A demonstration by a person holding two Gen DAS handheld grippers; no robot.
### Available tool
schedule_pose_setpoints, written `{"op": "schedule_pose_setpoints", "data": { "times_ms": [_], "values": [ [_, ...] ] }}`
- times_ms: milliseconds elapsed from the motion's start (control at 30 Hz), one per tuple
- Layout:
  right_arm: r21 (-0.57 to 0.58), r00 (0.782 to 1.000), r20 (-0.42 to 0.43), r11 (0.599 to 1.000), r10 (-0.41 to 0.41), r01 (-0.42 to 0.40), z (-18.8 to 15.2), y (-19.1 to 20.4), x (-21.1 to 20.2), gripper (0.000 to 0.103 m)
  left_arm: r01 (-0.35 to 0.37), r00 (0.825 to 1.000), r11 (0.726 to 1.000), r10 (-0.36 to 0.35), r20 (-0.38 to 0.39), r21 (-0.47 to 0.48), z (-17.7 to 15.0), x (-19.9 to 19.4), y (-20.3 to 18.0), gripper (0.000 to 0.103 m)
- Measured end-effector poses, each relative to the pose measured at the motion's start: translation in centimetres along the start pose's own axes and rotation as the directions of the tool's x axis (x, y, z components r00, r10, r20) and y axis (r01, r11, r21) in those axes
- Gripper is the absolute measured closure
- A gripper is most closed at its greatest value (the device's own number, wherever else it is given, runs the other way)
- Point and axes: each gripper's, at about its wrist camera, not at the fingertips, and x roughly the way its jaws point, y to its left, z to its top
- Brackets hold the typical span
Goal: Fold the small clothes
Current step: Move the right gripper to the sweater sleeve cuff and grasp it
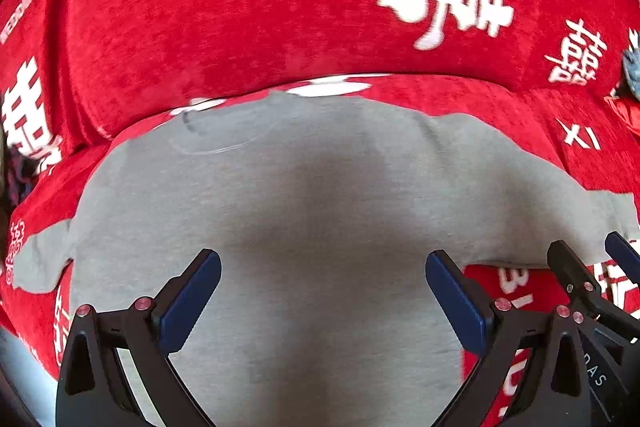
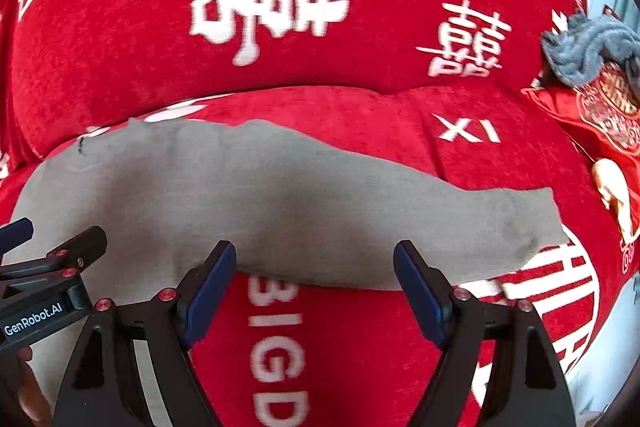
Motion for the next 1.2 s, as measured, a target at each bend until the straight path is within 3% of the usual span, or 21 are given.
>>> {"op": "schedule_pose_setpoints", "data": {
  "times_ms": [433,833,1033,1200],
  "values": [
    [0.065,0.998,-0.009,0.996,-0.065,0.065,-0.5,-7.2,0.8,0.02,0.05,0.999,0.996,-0.049,-0.019,0.07,0.6,0.8,-7.0,0.0],
    [0.2,0.991,-0.06,0.971,-0.12,0.129,-2.3,-15.9,2.7,0.02,0.078,0.997,0.987,-0.074,-0.032,0.143,0.7,1.6,-12.8,0.0],
    [0.261,0.989,-0.093,0.956,-0.117,0.137,-3.3,-19.1,4.2,0.02,0.085,0.996,0.98,-0.08,-0.035,0.181,0.6,2.0,-15.3,0.0],
    [0.329,0.994,-0.083,0.94,-0.067,0.091,-3.3,-21.4,6.3,0.02,0.083,0.996,0.977,-0.077,-0.037,0.196,0.5,2.4,-16.3,0.0]
  ]
}}
